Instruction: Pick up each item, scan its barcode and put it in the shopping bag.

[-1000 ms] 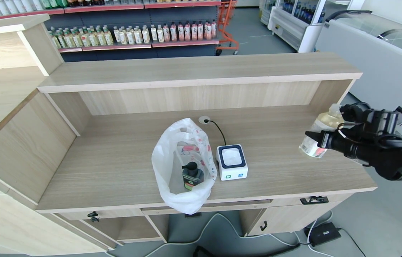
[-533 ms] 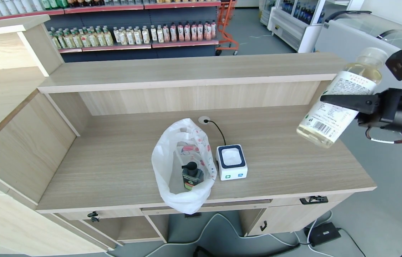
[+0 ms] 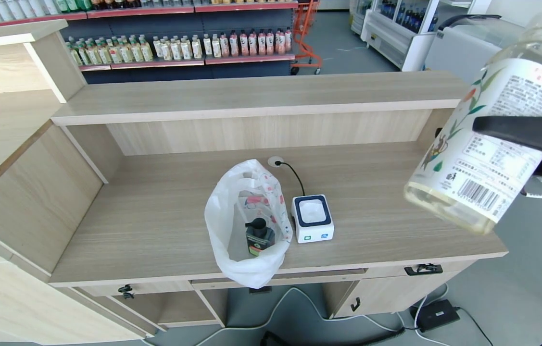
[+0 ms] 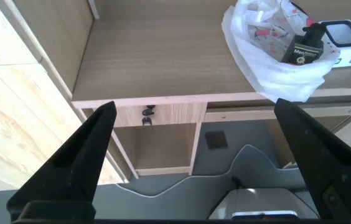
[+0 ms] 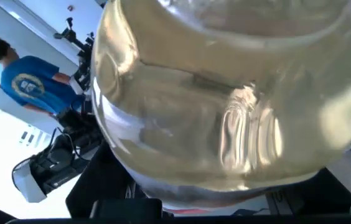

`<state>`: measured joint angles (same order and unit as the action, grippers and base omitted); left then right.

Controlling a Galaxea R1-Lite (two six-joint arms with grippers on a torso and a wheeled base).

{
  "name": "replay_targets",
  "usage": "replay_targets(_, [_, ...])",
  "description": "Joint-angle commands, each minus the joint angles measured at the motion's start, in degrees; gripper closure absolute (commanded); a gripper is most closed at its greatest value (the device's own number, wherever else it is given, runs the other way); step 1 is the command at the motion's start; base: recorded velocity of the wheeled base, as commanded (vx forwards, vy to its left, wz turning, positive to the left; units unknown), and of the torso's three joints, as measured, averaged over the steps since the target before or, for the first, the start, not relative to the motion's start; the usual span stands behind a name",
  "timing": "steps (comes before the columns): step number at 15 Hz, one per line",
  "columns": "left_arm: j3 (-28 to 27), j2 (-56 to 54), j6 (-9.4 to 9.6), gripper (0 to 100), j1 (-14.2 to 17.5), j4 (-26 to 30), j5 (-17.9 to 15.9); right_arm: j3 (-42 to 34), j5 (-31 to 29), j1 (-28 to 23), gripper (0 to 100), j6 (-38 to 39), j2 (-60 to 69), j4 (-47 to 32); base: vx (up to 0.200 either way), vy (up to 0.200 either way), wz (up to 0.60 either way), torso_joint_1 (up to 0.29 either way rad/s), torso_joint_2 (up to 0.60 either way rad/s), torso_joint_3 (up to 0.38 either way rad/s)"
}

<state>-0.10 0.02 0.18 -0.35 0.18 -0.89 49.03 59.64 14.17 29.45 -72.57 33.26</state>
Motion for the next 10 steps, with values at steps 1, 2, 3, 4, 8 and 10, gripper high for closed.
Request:
replay_targets(1, [0.0,0.0,-0.01,0,0.0,0.0,0.0,0.2,0.1,3.7,100,4.8,4.5,0.2,0.0,0.0,0.0,0.0,0.0,0.0])
replay_targets(2, [0.0,0.0,-0.01,0,0.0,0.0,0.0,0.3,0.1,4.7,100,7.0,5.5,0.4,0.0,0.0,0.0,0.0,0.0,0.0])
replay_targets(3, [0.0,0.0,-0.01,0,0.0,0.0,0.0,0.2,0.8,7.1,100,10.5,7.5,0.3,0.0,0.0,0.0,0.0,0.0,0.0])
replay_targets(4, [0.0,0.0,-0.01,0,0.0,0.0,0.0,-0.3,2.0,7.9,100,12.3,8.3,0.3,0.0,0.0,0.0,0.0,0.0,0.0])
replay_targets(8, [0.0,0.0,-0.01,0,0.0,0.0,0.0,-2.3,5.5,9.3,100,12.6,9.7,0.1,0.0,0.0,0.0,0.0,0.0,0.0])
replay_targets(10, [0.0,0.0,-0.01,0,0.0,0.0,0.0,-2.6,5.8,9.3,100,12.3,9.4,0.1,0.0,0.0,0.0,0.0,0.0,0.0])
